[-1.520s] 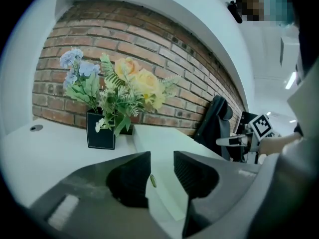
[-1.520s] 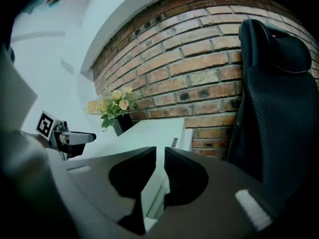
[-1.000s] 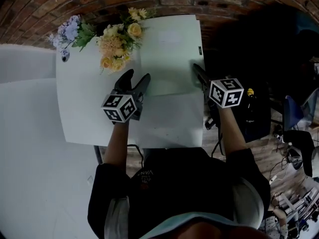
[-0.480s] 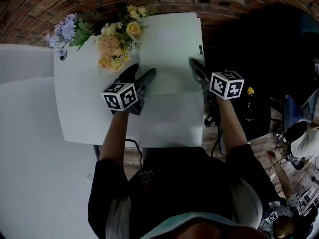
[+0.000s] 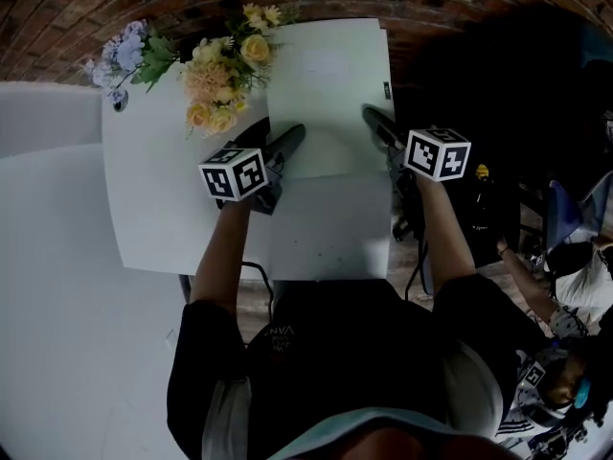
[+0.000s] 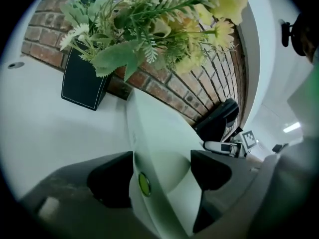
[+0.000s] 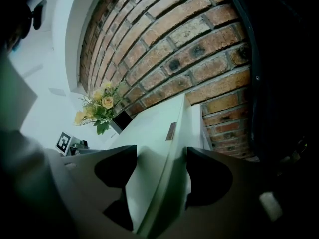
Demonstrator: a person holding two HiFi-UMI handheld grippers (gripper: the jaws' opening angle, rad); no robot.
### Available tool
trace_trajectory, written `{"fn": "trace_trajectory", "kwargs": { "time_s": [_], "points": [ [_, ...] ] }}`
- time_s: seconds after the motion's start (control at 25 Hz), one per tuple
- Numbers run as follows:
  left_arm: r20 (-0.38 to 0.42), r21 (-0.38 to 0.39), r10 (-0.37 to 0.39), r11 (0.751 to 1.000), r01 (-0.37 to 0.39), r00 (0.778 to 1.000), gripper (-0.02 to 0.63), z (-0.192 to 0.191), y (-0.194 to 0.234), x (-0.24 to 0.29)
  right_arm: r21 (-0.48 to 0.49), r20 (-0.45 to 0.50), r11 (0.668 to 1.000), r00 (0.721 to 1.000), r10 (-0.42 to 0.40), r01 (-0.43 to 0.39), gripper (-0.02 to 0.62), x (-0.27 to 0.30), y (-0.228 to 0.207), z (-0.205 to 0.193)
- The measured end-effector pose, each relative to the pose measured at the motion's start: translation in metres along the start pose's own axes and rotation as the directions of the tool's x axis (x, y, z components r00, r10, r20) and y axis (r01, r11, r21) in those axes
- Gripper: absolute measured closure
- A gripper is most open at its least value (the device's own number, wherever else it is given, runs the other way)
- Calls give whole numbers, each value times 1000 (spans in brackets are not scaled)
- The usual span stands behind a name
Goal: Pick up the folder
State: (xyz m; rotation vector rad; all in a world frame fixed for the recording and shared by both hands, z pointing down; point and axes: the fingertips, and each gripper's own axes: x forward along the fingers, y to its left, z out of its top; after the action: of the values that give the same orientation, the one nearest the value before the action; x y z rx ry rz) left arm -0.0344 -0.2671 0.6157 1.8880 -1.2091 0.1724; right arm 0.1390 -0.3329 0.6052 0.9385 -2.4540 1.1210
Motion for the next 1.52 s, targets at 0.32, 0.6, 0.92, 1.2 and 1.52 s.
{"fn": "trace_trajectory", "kwargs": {
  "time_s": [0.32,0.6,0.92,1.2,1.52],
  "points": [
    [5,-3,3,1000,-3,1000,247,2,-1,2,-11,-6,1000,1000,-12,12,293,1,0,0],
    [2,12,11,1000,-11,1000,249,2,-3,1,-8,-1,999,999,-36,36,298,-1,2,-2],
    [-18,37,-13,999,14,1000,250,-6,-11,-3,11,16,998,998,-66,66,302,-16,5,-12],
    [-39,105,-44,993,48,998,252,-13,-27,-10,39,59,993,992,-113,111,305,-41,13,-24],
    [-54,151,-94,983,102,994,252,-23,-50,-19,49,113,983,977,-181,176,307,-77,23,-33]
  ]
}}
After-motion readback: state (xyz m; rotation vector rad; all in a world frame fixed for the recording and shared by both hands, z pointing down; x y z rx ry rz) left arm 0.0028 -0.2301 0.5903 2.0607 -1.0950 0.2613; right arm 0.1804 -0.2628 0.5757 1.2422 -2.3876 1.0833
